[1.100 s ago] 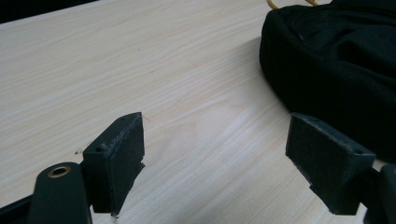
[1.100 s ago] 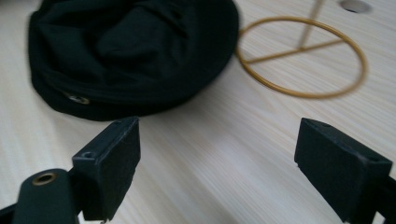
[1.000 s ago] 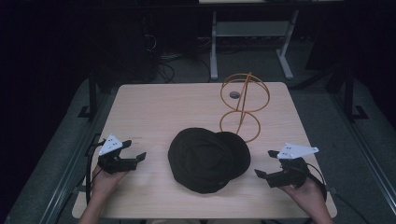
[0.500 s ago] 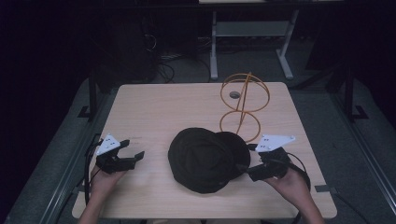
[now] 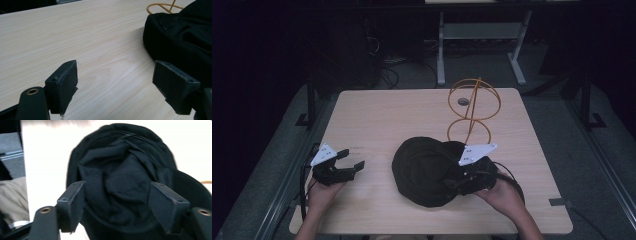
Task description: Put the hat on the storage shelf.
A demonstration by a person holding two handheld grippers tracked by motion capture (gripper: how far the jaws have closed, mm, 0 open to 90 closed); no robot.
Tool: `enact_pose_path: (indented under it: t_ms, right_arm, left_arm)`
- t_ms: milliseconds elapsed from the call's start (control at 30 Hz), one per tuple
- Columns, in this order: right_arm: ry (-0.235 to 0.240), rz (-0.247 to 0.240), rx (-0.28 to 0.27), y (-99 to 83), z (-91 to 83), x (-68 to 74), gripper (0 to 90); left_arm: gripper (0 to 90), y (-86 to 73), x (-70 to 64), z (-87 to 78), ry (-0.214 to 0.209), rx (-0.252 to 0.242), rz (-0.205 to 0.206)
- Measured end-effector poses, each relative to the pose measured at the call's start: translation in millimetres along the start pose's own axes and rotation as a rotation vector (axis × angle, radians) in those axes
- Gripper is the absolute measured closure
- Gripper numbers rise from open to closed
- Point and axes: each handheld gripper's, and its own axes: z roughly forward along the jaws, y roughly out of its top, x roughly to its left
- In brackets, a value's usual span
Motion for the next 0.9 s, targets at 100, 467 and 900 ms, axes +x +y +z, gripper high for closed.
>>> enact_pose_path:
  t_ms: [100,467,900]
  right_arm:
    - [0.033,-0.016,0.004,6.0,8.3,4.3,33.6]
    - [0.11,-0.103,0.082,24.3,45.4,25.5,49.9]
    - [0.158,-0.156,0.151,32.2,76.9,40.2,56.0]
  left_arm:
    - [19.9,-0.2,0.2,-0.2,0.0,0.001,0.001]
    - [20.0,-0.4,0.2,-0.1,-0.009,-0.008,-0.003]
    - [20.1,-0.3,-0.6,-0.2,-0.011,-0.01,0.001]
